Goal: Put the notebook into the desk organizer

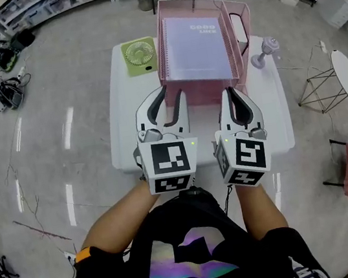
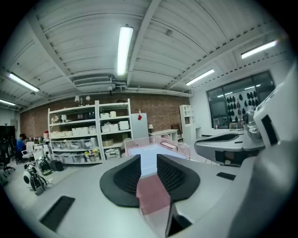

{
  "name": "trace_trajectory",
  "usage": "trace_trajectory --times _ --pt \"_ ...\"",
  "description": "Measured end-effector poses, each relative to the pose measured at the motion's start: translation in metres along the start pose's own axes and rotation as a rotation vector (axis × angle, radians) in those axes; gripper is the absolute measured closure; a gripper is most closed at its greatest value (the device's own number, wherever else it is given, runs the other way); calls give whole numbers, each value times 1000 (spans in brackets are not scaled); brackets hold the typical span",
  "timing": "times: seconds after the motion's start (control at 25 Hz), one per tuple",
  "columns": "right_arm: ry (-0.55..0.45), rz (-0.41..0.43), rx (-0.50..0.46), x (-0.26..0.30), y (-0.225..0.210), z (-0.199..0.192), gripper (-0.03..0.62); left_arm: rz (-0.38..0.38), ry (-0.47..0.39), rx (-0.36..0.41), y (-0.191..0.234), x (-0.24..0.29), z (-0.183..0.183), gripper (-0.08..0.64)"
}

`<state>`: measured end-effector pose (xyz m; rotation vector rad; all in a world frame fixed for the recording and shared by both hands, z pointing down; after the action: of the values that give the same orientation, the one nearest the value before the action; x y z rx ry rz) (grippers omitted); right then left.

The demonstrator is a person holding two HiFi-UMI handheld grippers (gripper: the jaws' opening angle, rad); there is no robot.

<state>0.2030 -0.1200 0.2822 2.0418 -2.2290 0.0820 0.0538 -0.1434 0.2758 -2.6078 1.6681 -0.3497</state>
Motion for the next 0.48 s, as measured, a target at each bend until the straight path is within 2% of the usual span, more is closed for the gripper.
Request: trace_trajectory --times 0.16,0.48 --pt "-19 11 1 -35 27 -3 572 0 -47 -13 8 -46 -2 534" --pt "-3 28 -11 -117 84 -27 575 -43 -67 -36 13 -146 -35 551"
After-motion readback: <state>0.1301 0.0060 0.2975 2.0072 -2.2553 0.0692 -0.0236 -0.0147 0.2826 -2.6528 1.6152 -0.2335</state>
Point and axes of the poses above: the fingertips, and each gripper's own axes: x forward along the fingers, y to its left, z out of its top, the point moved 7 cm from there along -x, backward along the fingers, and after that the axes turned 4 degrees about -y, right-handed, at the moved point
